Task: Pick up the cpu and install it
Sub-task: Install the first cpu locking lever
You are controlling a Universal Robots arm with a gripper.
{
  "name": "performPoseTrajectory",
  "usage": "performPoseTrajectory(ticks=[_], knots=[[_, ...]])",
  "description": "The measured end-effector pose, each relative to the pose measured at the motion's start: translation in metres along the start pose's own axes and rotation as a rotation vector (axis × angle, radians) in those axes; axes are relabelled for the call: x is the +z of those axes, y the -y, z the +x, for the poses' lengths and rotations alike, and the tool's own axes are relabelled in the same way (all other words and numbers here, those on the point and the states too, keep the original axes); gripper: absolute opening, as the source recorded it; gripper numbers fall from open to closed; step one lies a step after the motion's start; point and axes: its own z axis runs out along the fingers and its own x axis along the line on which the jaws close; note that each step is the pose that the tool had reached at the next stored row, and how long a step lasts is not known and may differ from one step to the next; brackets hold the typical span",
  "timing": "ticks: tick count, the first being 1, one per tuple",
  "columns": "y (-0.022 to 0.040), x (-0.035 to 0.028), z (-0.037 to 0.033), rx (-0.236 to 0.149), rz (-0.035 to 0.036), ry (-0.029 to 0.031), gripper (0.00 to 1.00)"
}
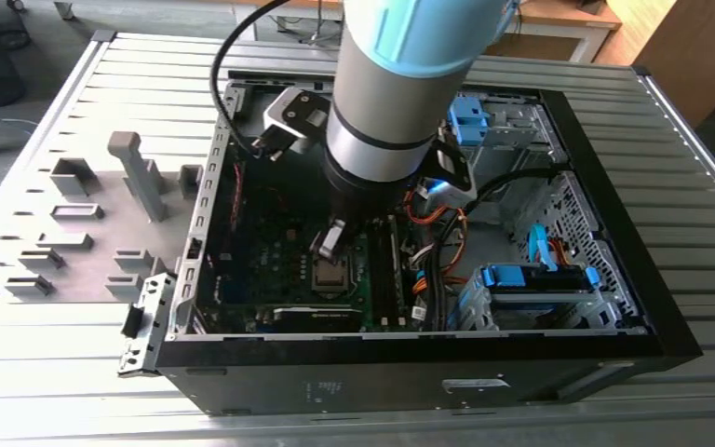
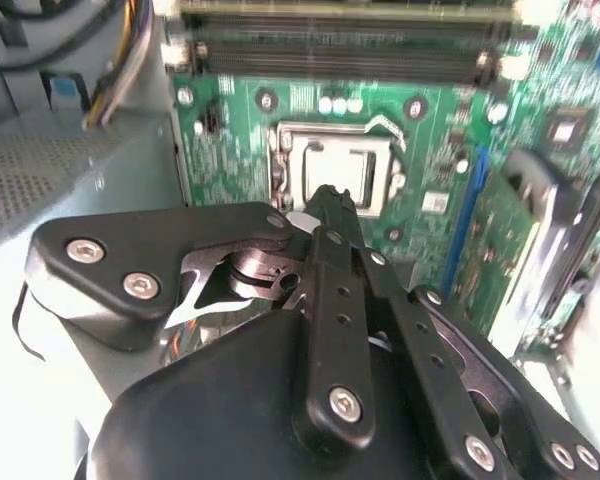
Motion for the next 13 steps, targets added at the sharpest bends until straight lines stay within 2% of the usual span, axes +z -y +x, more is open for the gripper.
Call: performPoseTrajectory(ticks=[2,3,4,7,8,13], knots=[[-0.0071,0.0008,0.004,0.0,0.0018,-0.0001,0.11],[-0.0083,0.001,0.0046,0.0,0.0031,-0.001,0.11],[-0.0084,0.0009,0.0047,0.001,0.0055,-0.0051,0.11],[-0.0085,0.0009,0.0046,0.002,0.0173,-0.025,0.11],[-0.0085,0.0002,0.0046,0.003,0.0181,-0.027,0.11],[-0.0096,-0.007,0.0039,0.003,0.0183,-0.027,0.11]])
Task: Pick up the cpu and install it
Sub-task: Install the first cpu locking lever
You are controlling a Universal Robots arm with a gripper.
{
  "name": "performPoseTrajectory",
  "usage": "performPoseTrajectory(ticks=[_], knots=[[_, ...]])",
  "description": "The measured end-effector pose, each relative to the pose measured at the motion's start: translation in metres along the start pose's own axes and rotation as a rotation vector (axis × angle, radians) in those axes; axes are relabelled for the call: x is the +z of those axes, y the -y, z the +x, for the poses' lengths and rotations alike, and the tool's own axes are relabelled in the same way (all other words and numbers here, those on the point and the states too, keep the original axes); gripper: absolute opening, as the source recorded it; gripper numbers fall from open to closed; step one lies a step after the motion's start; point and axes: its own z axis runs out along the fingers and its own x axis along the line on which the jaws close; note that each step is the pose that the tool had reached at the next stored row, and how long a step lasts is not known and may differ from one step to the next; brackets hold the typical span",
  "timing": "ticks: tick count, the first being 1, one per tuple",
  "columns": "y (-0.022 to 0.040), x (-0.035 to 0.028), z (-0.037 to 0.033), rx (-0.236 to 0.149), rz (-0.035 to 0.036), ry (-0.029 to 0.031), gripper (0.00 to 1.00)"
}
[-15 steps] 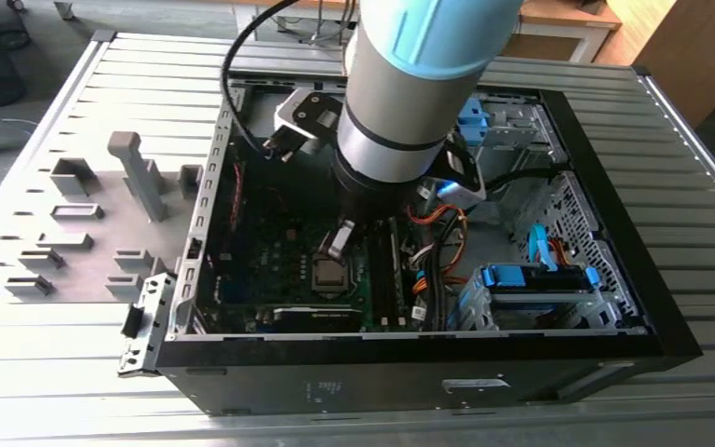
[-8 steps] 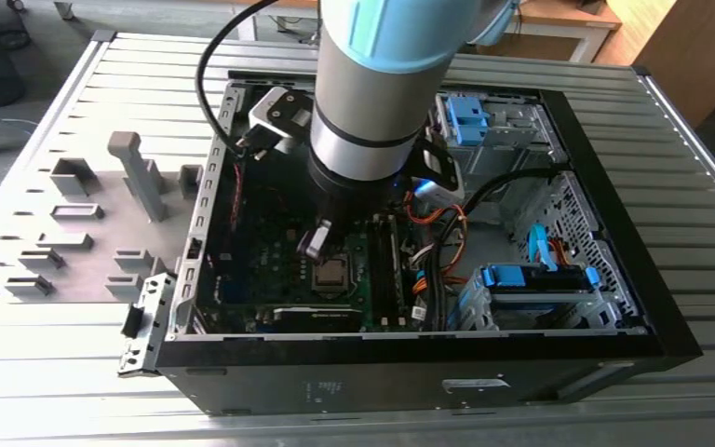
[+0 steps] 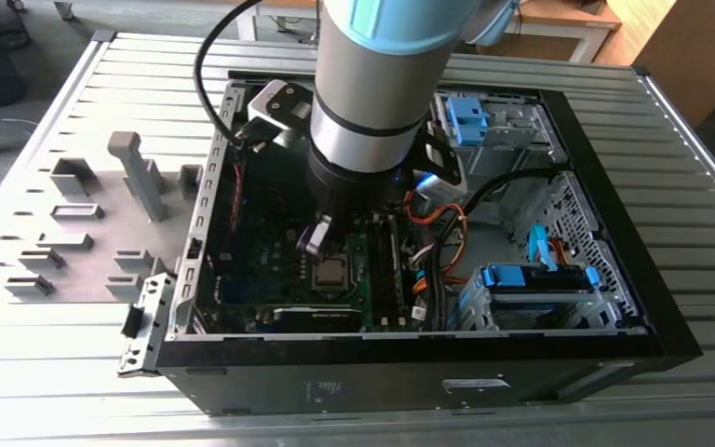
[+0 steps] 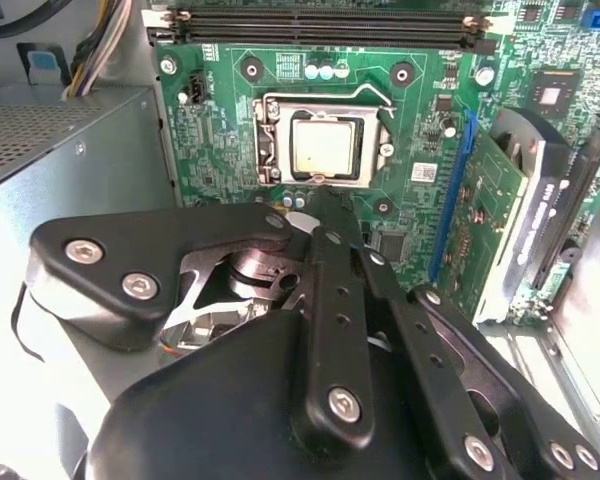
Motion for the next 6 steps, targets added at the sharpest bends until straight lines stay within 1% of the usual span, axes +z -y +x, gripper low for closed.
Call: performPoseTrajectory(ticks=[2,4,6], knots=[[0.0,0.0,0.0,0.0,-0.0001,0.0004,0.11],[-0.0007,-0.0052,-0.0004,0.0,-0.0001,0.0001,0.11],[-0.0007,-0.0053,-0.0004,0.0,0.0,0.0001,0.11]])
